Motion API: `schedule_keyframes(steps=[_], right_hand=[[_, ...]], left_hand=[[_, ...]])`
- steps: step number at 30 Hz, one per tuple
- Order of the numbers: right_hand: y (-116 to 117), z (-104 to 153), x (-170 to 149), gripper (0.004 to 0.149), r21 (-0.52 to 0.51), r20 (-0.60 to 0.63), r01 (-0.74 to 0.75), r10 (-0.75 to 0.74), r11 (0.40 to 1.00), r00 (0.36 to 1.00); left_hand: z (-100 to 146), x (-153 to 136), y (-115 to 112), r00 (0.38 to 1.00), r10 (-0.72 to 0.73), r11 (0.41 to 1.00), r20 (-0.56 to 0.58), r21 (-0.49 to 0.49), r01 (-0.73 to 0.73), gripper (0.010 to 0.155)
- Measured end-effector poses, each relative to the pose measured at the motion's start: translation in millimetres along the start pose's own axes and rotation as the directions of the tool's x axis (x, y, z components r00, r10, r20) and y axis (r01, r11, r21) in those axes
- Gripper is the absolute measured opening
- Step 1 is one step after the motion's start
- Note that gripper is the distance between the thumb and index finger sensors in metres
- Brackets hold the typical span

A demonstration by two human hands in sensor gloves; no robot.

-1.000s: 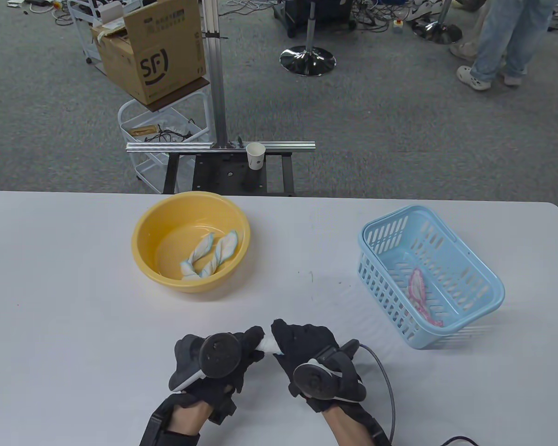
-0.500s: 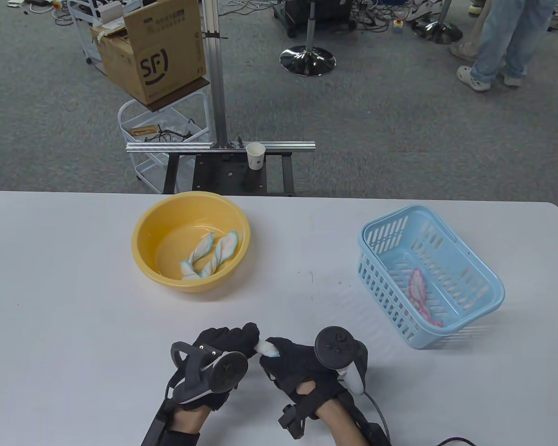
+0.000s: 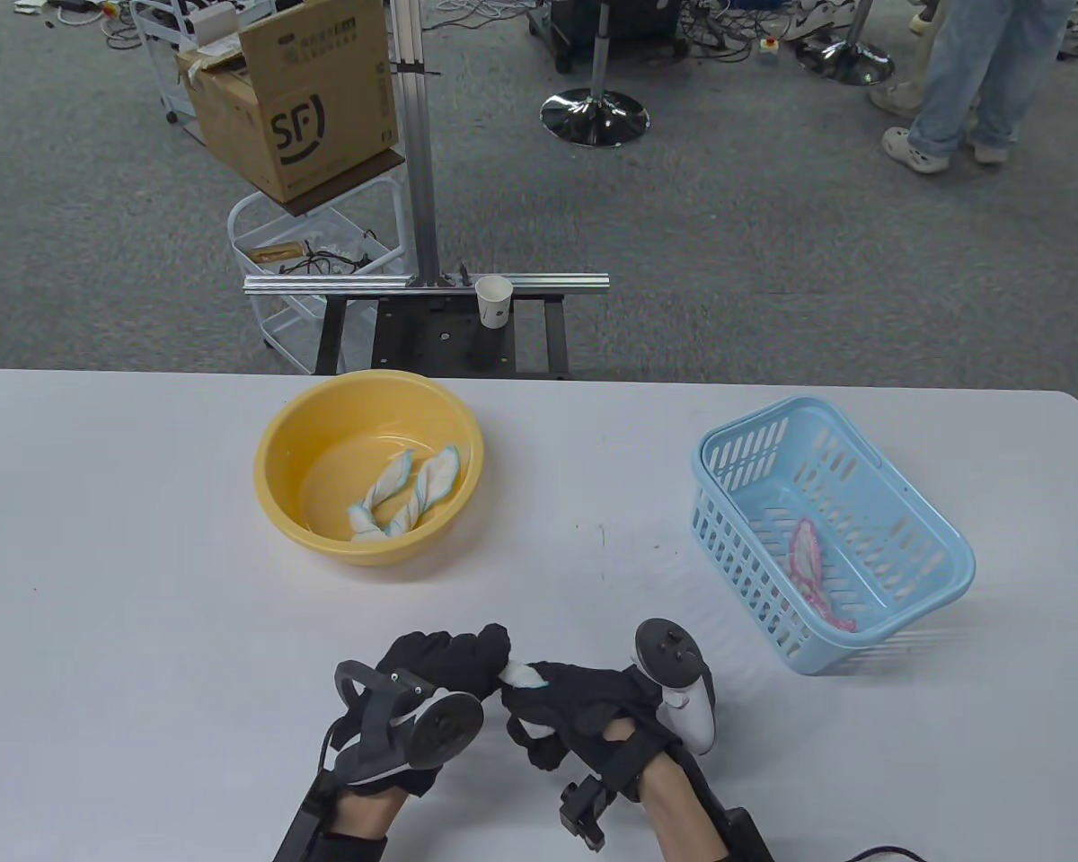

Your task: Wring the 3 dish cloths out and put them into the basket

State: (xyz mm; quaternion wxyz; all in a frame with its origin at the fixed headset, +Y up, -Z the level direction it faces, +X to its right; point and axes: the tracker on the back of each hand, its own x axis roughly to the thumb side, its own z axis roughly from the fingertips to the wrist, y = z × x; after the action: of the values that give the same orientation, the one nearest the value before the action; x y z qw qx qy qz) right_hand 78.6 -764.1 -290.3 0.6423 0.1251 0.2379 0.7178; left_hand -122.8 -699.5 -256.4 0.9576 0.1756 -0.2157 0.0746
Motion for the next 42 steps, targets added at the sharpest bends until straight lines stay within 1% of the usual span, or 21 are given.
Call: schedule_keyframes(steps=[1, 3, 5, 8, 9, 11, 12, 15, 17, 18, 20, 21, 22, 23, 26, 28, 30, 33, 35, 38, 42], right_hand=[[-1, 1, 1, 0.056, -0.03, 0.011, -0.031, 0.031, 0.999, 0.999], [-3, 2, 4, 0.058, -0.046, 0.035, -0.096, 0.098, 0.994, 0.995], [-7, 4, 10, 0.058, -0.116, 0.067, -0.162, 0.17, 0.98, 0.983], [-11, 7, 18, 0.058, -0.177, 0.102, -0.217, 0.237, 0.96, 0.966], [-14, 9, 21, 0.057, -0.214, 0.111, -0.248, 0.276, 0.945, 0.955], [-19, 11, 29, 0.056, -0.263, 0.137, -0.295, 0.338, 0.919, 0.931], [-22, 13, 34, 0.056, -0.303, 0.144, -0.334, 0.389, 0.893, 0.91], [-23, 17, 45, 0.055, -0.359, 0.146, -0.44, 0.515, 0.823, 0.845], [-26, 18, 53, 0.054, -0.416, 0.142, -0.467, 0.563, 0.78, 0.814], [-30, 20, 55, 0.054, -0.444, 0.131, -0.465, 0.569, 0.766, 0.812], [-40, 25, 61, 0.054, -0.515, 0.136, -0.411, 0.544, 0.753, 0.828], [-43, 27, 64, 0.054, -0.533, 0.127, -0.421, 0.561, 0.734, 0.818], [-49, 32, 70, 0.054, -0.556, 0.122, -0.444, 0.598, 0.703, 0.792], [-54, 37, 75, 0.054, -0.586, 0.109, -0.456, 0.622, 0.67, 0.775], [-75, 52, 94, 0.055, -0.708, 0.091, -0.406, 0.644, 0.578, 0.759], [-89, 60, 105, 0.057, -0.762, 0.055, -0.385, 0.644, 0.521, 0.763], [-105, 68, 114, 0.058, -0.809, -0.017, -0.401, 0.665, 0.43, 0.747], [-130, 77, 121, 0.06, -0.838, -0.18, -0.459, 0.644, 0.295, 0.743], [-144, 81, 121, 0.06, -0.848, -0.257, -0.476, 0.605, 0.233, 0.753], [-162, 84, 112, 0.061, -0.835, -0.363, -0.516, 0.516, 0.188, 0.776], [-178, 85, 98, 0.063, -0.801, -0.487, -0.582, 0.412, 0.14, 0.77]], left_hand=[[-1, -1, 0, 1.0, 0.001, 1.0, -0.009, -0.004, -0.001, 0.057], [0, -3, 1, 0.999, 0.024, 1.0, -0.022, -0.004, -0.024, 0.06], [1, -6, 1, 0.998, 0.037, 0.999, -0.047, -0.034, -0.038, 0.063], [1, -8, 1, 0.995, 0.073, 0.996, -0.067, -0.054, -0.077, 0.064], [1, -8, 1, 0.994, 0.086, 0.994, -0.066, -0.06, -0.09, 0.062], [0, -8, 0, 0.992, 0.101, 0.991, -0.07, -0.086, -0.106, 0.064], [0, -8, 0, 0.99, 0.119, 0.987, -0.074, -0.103, -0.127, 0.064], [-1, -8, 1, 0.987, 0.143, 0.982, -0.07, -0.114, -0.15, 0.065], [-1, -11, 1, 0.986, 0.141, 0.979, -0.085, -0.136, -0.151, 0.065], [-1, -14, 1, 0.986, 0.139, 0.976, -0.097, -0.154, -0.153, 0.064], [2, -24, -1, 0.979, 0.155, 0.976, -0.132, -0.132, -0.172, 0.063], [3, -29, -2, 0.973, 0.173, 0.973, -0.151, -0.127, -0.192, 0.064], [4, -34, -4, 0.965, 0.196, 0.97, -0.177, -0.111, -0.218, 0.067], [5, -38, -5, 0.957, 0.219, 0.965, -0.192, -0.098, -0.241, 0.065], [6, -46, -10, 0.939, 0.258, 0.954, -0.227, -0.092, -0.284, 0.067], [6, -47, -12, 0.937, 0.263, 0.952, -0.232, -0.096, -0.291, 0.067], [6, -46, -13, 0.936, 0.266, 0.95, -0.229, -0.101, -0.295, 0.067], [6, -44, -14, 0.936, 0.274, 0.947, -0.222, -0.106, -0.303, 0.067], [6, -43, -15, 0.934, 0.281, 0.945, -0.22, -0.108, -0.31, 0.067], [6, -42, -16, 0.93, 0.292, 0.94, -0.222, -0.115, -0.322, 0.067], [6, -41, -16, 0.928, 0.301, 0.936, -0.221, -0.119, -0.332, 0.066]])
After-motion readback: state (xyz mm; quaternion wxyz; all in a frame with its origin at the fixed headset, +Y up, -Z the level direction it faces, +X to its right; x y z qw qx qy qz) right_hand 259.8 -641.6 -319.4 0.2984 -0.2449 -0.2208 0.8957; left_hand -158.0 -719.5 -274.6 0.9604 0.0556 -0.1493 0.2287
